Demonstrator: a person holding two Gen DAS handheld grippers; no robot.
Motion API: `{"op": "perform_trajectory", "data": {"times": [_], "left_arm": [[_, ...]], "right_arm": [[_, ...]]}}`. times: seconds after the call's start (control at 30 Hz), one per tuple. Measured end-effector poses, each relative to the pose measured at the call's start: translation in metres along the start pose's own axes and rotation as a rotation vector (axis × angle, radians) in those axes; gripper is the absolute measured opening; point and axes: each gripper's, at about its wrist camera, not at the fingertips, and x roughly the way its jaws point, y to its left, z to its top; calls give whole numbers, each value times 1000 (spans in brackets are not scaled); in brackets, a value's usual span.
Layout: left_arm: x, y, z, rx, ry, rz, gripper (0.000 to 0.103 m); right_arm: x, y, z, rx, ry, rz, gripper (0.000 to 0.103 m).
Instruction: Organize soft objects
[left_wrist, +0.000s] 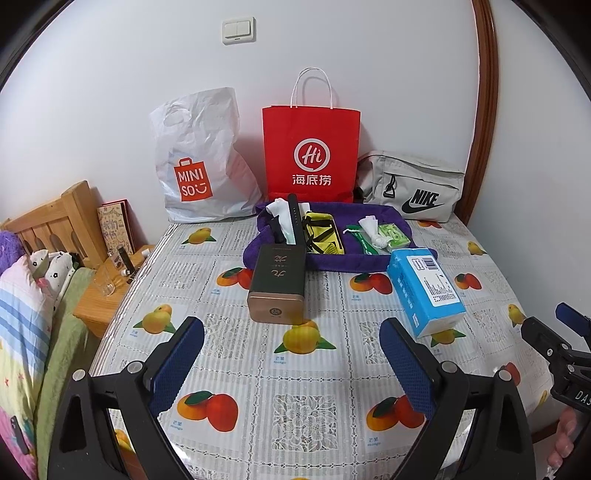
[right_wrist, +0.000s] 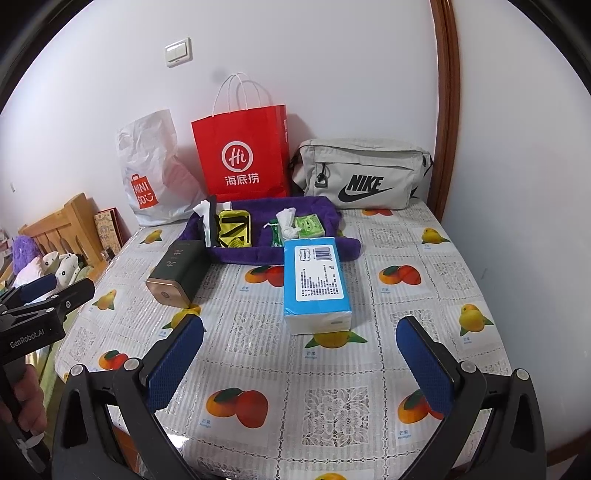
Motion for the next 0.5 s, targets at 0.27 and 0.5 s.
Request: {"op": "perform_trajectory", "data": {"times": [0.27, 0.5], "left_arm": [[1, 1, 0, 1, 1, -4, 96], [0, 1, -1, 3, 2, -2, 96]], "right_arm": [[1, 0, 0, 5, 5, 1, 103], [0, 0, -1, 5, 6, -1, 103]]}}
